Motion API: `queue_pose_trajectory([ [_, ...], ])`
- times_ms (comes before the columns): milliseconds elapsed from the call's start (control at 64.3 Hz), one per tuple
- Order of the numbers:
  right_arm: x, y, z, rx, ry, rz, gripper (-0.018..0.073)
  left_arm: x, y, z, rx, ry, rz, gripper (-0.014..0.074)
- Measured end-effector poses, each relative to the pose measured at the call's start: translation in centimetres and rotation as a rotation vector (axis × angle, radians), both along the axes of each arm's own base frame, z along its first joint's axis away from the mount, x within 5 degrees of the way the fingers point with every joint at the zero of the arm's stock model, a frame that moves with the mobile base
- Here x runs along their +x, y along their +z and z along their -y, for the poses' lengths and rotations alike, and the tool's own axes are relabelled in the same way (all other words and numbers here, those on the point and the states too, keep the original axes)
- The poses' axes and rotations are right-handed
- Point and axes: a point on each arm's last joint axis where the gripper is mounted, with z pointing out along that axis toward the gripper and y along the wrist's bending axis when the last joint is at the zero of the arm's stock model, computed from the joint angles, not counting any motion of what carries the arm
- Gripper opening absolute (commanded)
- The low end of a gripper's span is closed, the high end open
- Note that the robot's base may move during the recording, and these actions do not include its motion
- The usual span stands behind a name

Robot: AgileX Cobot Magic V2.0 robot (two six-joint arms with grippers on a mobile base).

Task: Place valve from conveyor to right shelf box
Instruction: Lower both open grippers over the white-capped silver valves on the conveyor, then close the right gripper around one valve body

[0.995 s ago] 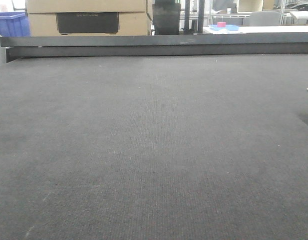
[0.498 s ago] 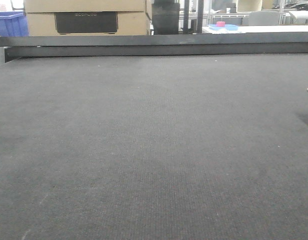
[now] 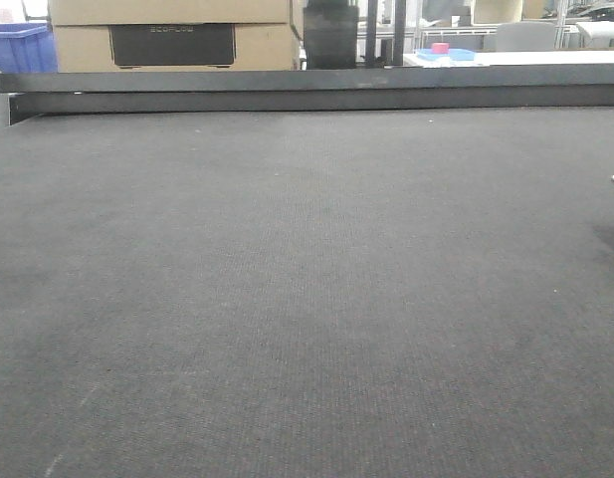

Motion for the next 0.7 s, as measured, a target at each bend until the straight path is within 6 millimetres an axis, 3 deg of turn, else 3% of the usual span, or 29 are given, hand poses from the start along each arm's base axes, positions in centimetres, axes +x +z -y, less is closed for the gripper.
queue_pose_trajectory([
  [93,1.4,-0.5,0.0,0.000,0.001,-0.071,0.0570,0.6,0.0,0.2,-0.039,-0.027,-0.071,0.0600],
  [218,2.9,0.5,-0.1,-0.015,0.012,-0.174,0.0570,1.3,0.5,0.4,-0.041,-0.050,-0.194,0.0599],
  [420,6.5,4.5,-0.7,-0.074,0.076,-0.380,0.0570,2.7,3.0,0.4,0.020,-0.049,-0.328,0.0599],
  [544,9.3,5.9,-1.0,-0.096,0.102,-0.533,0.0570,3.7,4.2,0.1,0.059,-0.015,-0.422,0.0599],
  [700,13.0,5.5,-1.3,-0.126,0.127,-0.700,0.0570,5.4,4.4,-0.4,0.092,0.025,-0.536,0.0599],
])
